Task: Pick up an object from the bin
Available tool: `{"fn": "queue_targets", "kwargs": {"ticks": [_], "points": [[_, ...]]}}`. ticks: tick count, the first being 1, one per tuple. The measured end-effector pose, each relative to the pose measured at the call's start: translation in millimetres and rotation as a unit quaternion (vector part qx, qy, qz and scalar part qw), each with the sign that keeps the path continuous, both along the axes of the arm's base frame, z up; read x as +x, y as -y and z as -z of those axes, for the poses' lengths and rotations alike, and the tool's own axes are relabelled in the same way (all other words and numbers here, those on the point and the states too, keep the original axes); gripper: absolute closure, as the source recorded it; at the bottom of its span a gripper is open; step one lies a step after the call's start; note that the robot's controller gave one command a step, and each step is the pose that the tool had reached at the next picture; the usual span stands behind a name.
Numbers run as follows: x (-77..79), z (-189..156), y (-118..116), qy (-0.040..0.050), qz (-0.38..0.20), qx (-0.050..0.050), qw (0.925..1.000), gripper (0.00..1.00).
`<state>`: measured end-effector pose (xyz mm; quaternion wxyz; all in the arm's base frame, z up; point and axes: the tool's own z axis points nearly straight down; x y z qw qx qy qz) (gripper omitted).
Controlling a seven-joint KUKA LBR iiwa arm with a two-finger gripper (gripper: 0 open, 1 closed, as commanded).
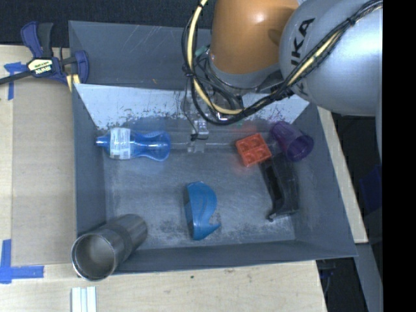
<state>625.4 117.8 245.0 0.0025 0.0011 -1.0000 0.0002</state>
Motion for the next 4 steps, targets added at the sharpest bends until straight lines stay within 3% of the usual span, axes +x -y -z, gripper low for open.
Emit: {"fn": "queue_targets", "kwargs": {"ticks": [1, 2, 3, 4], "points": [[1.4, -6, 1, 0.0045, 0.001, 0.001, 1.0, 0.0], [3.2, 142, -64, 0.0035, 0.062, 0.001, 0.9981, 0.0], [-4.5, 83, -63, 0.0068, 0.05, 0.001, 0.9987, 0.0], [-0.9, 145, -97, 0.0044, -0.015, 0.001, 0.9999, 0.0]]}}
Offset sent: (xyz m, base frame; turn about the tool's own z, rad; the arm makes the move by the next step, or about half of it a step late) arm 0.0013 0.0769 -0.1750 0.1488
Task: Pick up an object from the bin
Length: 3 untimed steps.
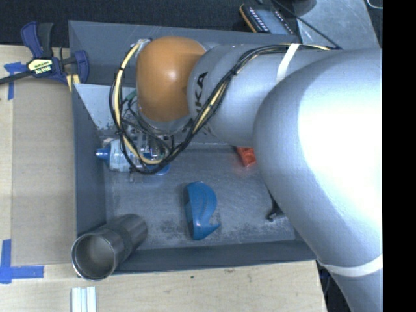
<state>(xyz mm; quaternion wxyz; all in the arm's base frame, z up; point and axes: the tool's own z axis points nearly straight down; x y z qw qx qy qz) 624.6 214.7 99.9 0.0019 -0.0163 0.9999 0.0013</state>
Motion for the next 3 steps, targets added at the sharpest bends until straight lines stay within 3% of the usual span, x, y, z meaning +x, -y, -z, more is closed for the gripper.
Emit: {"fn": "queue_targets", "kwargs": {"ticks": [1, 2, 3], "points": [[1.7, 30, 14, 0.0024, 0.033, 0.0, 0.9994, 0.0], [-6.0, 26, -14, 0.006, -0.103, -0.012, 0.9946, 1.0], [-6.0, 26, -14, 0.0059, -0.103, -0.012, 0.9946, 1.0]]}}
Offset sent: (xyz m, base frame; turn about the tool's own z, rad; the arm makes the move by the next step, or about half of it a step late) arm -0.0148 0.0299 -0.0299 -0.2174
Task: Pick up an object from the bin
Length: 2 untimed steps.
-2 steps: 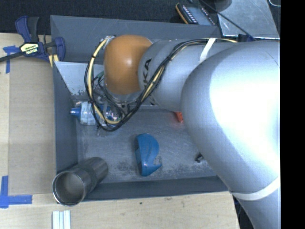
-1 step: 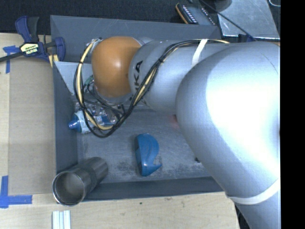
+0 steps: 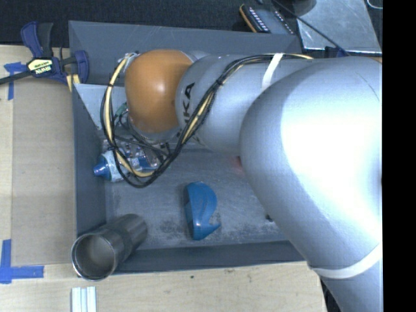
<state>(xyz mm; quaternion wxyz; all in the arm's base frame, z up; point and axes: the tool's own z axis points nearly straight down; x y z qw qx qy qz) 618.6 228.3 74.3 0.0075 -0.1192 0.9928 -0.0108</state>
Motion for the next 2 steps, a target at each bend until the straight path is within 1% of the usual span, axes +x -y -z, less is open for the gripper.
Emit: {"fn": "queue_targets", "kwargs": {"ticks": [1, 2], "points": [[-0.8, -2.4, 0.5, -0.0008, 0.001, 0.0, 1.0, 1.0], [-2.0, -10.0, -1.8, -0.0014, 0.001, 0.003, 1.0, 1.0]]}}
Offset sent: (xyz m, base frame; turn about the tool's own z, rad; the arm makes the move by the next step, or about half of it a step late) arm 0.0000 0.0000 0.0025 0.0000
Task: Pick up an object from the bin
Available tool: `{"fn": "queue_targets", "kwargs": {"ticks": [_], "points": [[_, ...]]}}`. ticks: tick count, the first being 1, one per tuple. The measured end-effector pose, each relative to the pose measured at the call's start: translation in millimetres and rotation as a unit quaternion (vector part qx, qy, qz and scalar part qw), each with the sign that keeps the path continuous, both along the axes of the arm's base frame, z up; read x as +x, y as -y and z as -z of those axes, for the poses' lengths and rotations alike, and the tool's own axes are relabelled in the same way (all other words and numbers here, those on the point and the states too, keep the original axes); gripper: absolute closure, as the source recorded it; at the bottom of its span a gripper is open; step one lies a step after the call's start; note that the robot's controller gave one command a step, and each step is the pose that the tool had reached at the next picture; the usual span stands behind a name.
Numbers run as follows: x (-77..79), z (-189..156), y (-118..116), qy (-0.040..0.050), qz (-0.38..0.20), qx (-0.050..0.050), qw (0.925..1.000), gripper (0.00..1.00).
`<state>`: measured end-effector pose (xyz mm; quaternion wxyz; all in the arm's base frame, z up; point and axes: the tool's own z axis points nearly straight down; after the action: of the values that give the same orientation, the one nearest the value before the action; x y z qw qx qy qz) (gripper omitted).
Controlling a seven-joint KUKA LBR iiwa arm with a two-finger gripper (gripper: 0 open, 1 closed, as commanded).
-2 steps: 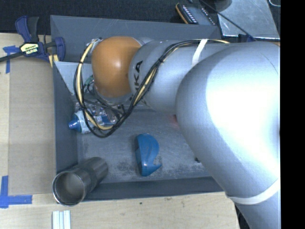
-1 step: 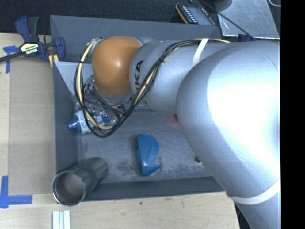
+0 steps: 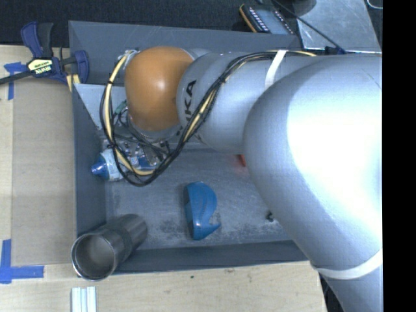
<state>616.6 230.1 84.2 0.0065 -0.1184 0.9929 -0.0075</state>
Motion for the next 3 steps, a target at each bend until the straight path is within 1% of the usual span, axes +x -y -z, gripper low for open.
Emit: {"fn": "queue_targets", "kwargs": {"ticks": [1, 2, 3], "points": [[-1.4, -7, -2, -0.0014, -0.001, 0.001, 1.0, 1.0], [-3.5, -28, -2, -0.0048, -0.001, 0.0, 1.0, 1.0], [-1.6, -49, -3, -0.0011, -0.002, 0.002, 1.0, 1.0]]}}
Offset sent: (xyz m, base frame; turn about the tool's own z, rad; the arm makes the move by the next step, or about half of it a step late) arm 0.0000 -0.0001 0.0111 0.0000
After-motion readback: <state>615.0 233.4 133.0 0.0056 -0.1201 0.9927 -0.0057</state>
